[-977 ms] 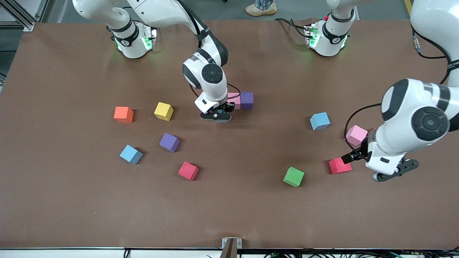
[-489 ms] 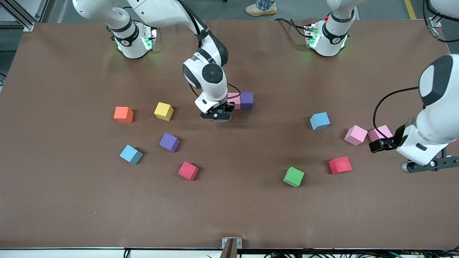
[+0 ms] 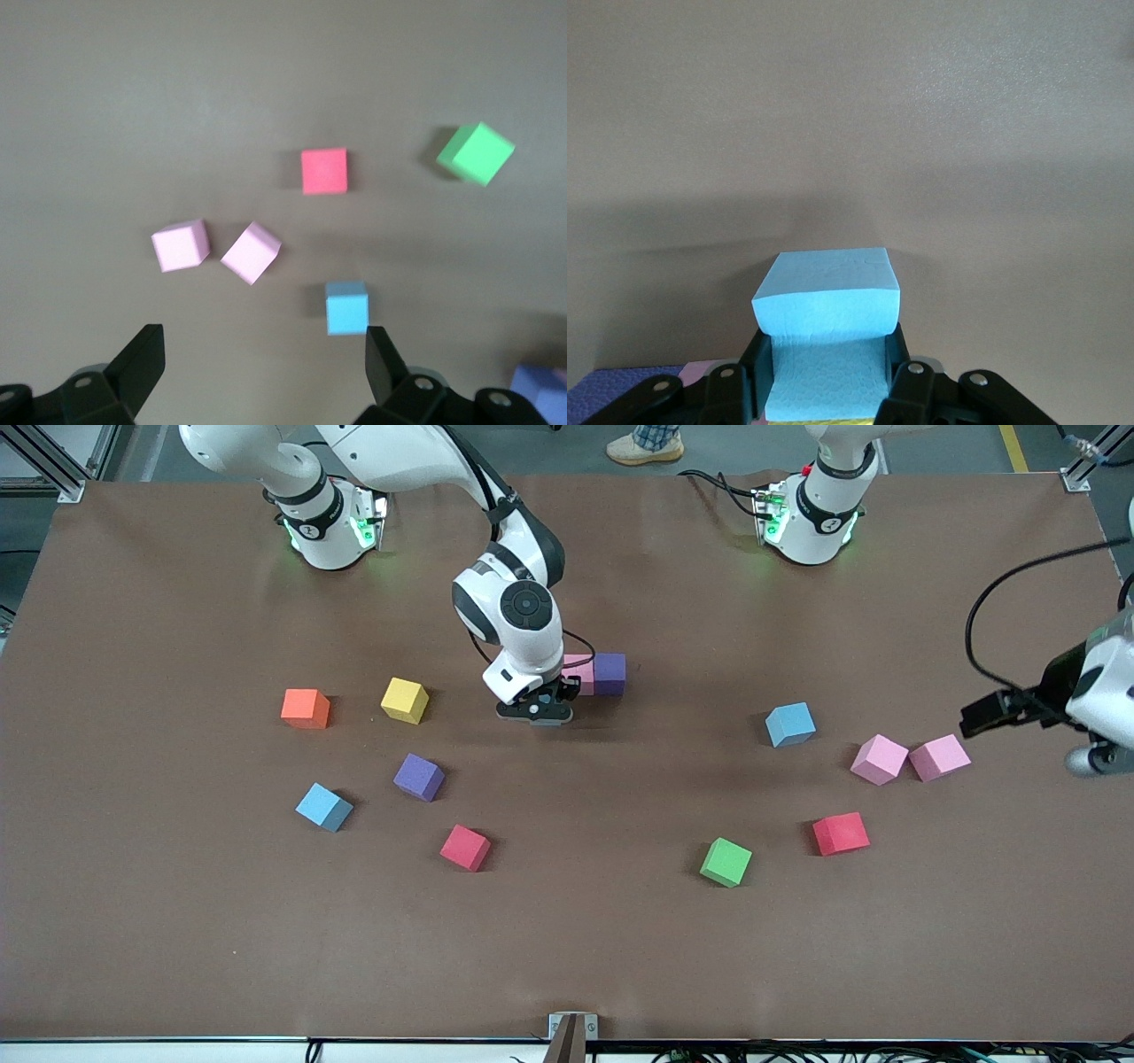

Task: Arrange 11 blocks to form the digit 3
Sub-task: 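Place the cyan block below the yellow block with the right gripper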

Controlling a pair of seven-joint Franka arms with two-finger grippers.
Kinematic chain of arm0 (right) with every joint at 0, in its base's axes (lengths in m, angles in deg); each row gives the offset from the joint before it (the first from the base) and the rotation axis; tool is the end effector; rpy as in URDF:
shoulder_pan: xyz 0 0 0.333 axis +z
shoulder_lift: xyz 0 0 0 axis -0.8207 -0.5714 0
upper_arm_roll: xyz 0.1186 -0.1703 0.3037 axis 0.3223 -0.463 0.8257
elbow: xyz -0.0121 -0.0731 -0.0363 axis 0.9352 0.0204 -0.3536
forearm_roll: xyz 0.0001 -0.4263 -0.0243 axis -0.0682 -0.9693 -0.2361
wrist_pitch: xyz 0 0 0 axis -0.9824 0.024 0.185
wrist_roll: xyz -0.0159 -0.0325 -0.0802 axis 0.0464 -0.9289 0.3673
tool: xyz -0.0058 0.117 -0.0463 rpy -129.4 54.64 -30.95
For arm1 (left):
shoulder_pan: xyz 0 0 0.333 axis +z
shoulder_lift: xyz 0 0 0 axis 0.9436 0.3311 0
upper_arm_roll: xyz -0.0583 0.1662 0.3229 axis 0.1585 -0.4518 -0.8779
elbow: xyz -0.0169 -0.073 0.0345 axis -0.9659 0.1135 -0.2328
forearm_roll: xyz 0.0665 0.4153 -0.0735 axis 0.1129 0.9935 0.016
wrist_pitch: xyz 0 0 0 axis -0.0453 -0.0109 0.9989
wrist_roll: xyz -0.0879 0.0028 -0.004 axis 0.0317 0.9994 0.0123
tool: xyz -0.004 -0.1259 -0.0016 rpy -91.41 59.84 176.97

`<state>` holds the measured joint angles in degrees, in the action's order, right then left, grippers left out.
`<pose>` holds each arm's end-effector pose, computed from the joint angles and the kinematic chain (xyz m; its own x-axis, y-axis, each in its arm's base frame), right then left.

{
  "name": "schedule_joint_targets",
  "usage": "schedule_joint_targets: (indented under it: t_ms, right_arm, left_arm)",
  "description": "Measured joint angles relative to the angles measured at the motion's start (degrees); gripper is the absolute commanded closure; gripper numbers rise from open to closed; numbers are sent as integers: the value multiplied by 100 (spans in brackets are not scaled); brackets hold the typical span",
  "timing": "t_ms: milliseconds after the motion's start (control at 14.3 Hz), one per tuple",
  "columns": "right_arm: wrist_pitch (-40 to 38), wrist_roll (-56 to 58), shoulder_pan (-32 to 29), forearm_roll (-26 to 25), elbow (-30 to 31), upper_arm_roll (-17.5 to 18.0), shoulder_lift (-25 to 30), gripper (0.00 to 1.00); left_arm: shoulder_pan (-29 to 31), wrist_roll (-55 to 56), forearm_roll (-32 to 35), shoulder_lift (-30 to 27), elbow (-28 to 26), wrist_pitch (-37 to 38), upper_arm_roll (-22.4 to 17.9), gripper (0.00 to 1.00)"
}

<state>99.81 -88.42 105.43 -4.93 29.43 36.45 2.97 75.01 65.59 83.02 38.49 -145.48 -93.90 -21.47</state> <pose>0.4597 0.5153 0.2232 0.9963 -0.0681 -0.0524 -0.0684 -0.9976 -0.0056 0.6475 -0.0205 0.6217 0.9953 0.0896 -0.0359 0.0877 -0.9948 -0.0522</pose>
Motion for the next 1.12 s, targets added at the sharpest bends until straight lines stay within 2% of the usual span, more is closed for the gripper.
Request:
schedule_joint_targets:
  t_ms: [70,489,628,908,1117]
  right_arm:
    - [0,-1,1,0,0,0,0,0]
    - [19,0,3,0,-59,-6,0,0]
    - [16,21,3,-1,-79,-19,-1,0]
    - [-248,203,-8,-1,-165,-113,81,0]
    - [-818,208,-235,-1,-311,-237,440,0]
  left_arm:
    - [-96,-82,-10,-192,-167,46,-119,0]
    - [-554,-314,-392,-1086,-1256,-238,-543,0]
    - [-669,-314,-392,-1365,-1571,-265,-570,0]
    - [-670,-507,-392,-1619,-1754,-265,-611,0]
    - [-669,-572,-380,-1630,-1749,-281,-621,0]
